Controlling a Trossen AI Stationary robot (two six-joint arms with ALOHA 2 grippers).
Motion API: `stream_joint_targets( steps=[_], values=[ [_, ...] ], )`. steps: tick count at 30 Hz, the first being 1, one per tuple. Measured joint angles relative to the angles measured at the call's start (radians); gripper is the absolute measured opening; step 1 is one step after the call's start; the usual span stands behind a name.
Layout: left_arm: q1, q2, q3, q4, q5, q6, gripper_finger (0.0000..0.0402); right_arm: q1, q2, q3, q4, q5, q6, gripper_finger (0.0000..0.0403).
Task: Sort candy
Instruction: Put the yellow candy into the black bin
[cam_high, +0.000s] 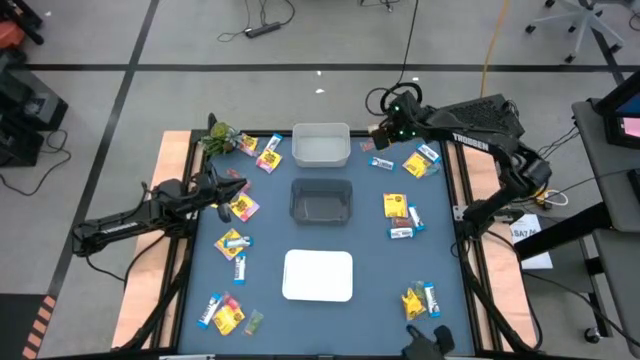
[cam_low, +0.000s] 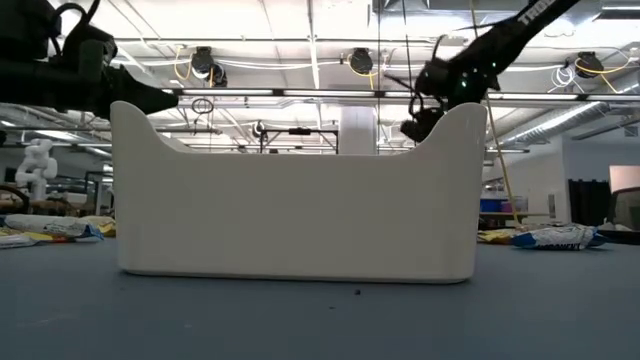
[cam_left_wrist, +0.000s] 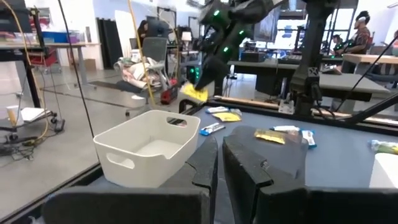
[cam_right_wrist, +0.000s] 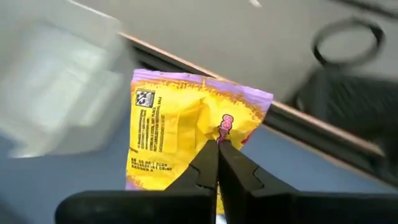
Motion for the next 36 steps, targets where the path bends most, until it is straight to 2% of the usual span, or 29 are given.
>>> stream_joint_targets(
  steps=[7,11,16,24,27,32,36],
  values=[
    [0.0,0.034,0.001,-0.035,-0.007,-0.024,0.0031,0.116,0.023,0.006,0.244,-0.104,-0.094,0.0],
    [0.0,0.081,0.001,-0.034,-0.034,-0.049,0.0031,0.135,0.089,0.111,0.252,-0.11,-0.177,0.0],
    [0.006,0.153,0.001,-0.009,-0.105,-0.05,0.0031,0.139,0.287,0.333,0.106,-0.171,-0.295,0.0],
    [0.024,0.214,0.001,0.023,-0.11,-0.118,0.0031,0.138,0.552,0.645,-0.178,-0.174,-0.396,0.0],
    [0.024,0.228,0.001,0.023,-0.11,-0.125,0.0031,0.146,0.609,0.695,-0.228,-0.174,-0.401,0.0],
    [0.024,0.251,0.001,0.013,-0.108,-0.128,0.0031,0.164,0.653,0.698,-0.244,-0.168,-0.397,0.0],
    [0.024,0.275,0.001,-0.006,-0.107,-0.128,0.0031,0.184,0.656,0.7,-0.241,-0.106,-0.387,0.0004]
  ],
)
